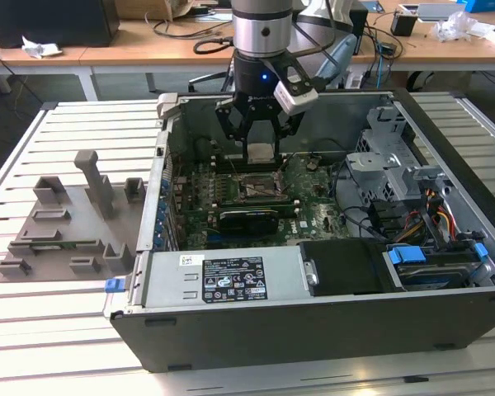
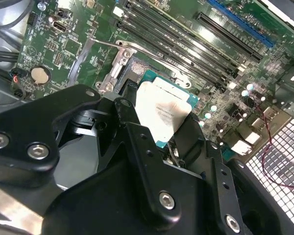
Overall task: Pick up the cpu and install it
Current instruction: 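Pick up the cpu and move it towards the insertion slot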
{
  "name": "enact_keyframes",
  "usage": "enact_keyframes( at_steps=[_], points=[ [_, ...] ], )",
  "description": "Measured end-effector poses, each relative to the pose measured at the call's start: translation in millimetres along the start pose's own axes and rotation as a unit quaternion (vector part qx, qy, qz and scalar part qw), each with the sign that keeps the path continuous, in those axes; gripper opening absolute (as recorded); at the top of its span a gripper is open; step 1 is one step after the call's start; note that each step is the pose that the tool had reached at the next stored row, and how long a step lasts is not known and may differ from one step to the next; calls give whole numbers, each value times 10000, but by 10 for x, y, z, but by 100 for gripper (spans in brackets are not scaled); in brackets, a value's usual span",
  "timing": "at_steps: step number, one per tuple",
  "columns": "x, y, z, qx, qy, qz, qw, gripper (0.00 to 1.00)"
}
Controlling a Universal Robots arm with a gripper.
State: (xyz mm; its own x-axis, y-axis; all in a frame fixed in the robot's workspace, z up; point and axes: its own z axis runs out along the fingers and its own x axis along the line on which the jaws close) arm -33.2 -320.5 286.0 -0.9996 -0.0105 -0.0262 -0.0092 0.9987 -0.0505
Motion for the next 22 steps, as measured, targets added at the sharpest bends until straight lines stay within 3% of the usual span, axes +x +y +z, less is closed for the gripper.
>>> enact_keyframes(
  at_steps=[8, 12, 22],
  points=[
    [-15, 7, 67, 1, 0, 1, 10000, 55],
    [-15, 16, 79, 62, 0, -3, 10000, 55],
    [-15, 16, 78, 68, 1, -2, 10000, 55]
  ],
)
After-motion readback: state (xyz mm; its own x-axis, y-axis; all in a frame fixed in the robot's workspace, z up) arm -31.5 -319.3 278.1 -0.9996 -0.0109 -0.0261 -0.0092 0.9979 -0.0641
